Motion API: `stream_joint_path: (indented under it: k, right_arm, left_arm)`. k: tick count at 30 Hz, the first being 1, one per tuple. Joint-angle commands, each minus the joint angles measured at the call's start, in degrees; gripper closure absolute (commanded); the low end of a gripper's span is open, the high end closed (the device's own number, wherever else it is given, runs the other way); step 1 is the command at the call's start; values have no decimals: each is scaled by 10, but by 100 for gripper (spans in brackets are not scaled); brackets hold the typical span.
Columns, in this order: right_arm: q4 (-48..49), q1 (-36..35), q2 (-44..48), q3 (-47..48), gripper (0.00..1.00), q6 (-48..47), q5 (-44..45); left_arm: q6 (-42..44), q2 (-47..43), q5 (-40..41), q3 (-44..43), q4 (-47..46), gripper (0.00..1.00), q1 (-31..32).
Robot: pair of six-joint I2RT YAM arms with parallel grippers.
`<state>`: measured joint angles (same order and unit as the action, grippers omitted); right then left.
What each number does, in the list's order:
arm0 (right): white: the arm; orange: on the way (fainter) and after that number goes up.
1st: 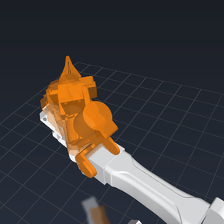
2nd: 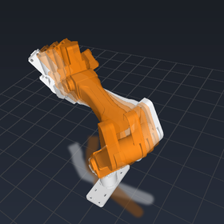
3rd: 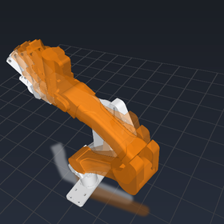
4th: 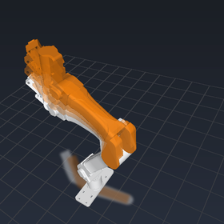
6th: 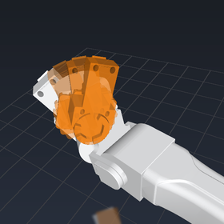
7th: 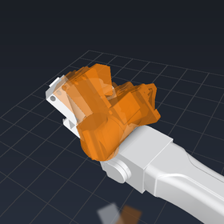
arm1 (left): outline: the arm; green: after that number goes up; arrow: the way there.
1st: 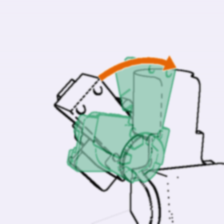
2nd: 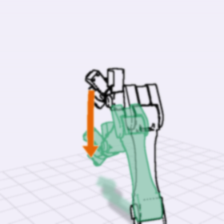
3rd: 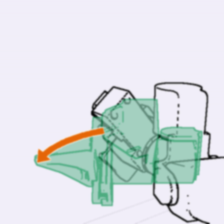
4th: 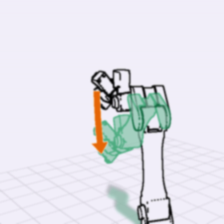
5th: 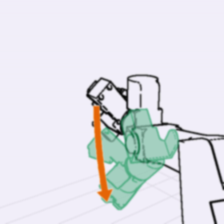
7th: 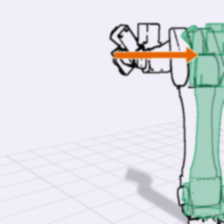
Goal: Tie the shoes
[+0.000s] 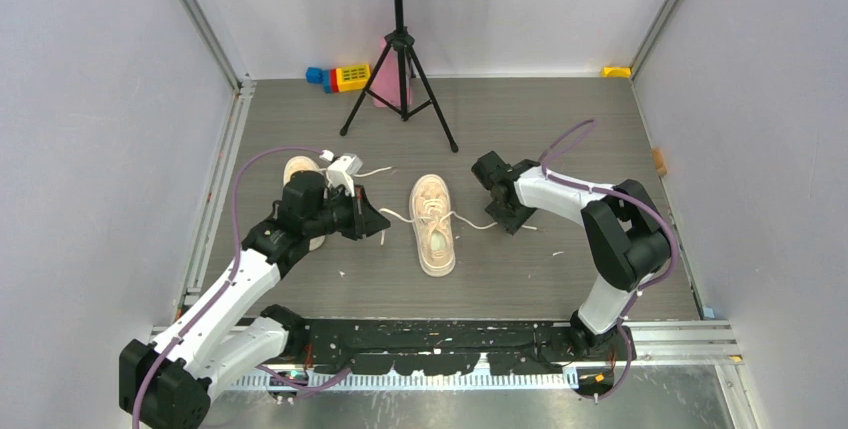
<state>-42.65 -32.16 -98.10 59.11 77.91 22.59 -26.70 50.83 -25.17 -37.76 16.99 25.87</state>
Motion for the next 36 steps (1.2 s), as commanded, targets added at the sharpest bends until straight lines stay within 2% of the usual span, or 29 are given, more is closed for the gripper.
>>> stream_joint_path:
  k: [1,4,5,7,8,9,14,19,24,29,33,36]
  right_arm:
    - [17,6,-23,28,65,11,13]
    - [18,10,-20,29,66,4,14]
    - [21,12,-20,28,72,-2,13]
    - [25,16,-20,28,92,-11,5]
    - [25,19,-21,29,98,-17,-4]
    - [25,22,-20,30,100,-22,-11]
    - [13,25,21,30,100,-48,3]
    - [3,25,102,19,100,-96,16]
    - [85,25,199,-14,100,-211,-79]
    - [100,26,272,6,100,-293,-153]
    - [70,26,286,47,100,-344,-196]
    - [72,26,282,54,100,-363,-235]
  left_arm:
    - [-3,-2,-21,3,-23,100,-2]
    - [-4,3,-23,-1,-23,100,-1]
    - [-4,5,-23,-2,-22,100,-1]
    - [-3,8,-22,-5,-21,100,-1]
    - [-4,10,-22,-7,-20,100,-1]
    - [-3,11,-22,-8,-20,100,-1]
    - [-13,22,-20,-20,-17,100,8]
    - [-11,39,45,-53,4,100,77]
    - [-14,86,107,-90,6,100,166]
    - [-5,132,110,-130,5,100,187]
    - [27,199,113,-217,79,100,201]
    - [13,251,95,-259,87,100,218]
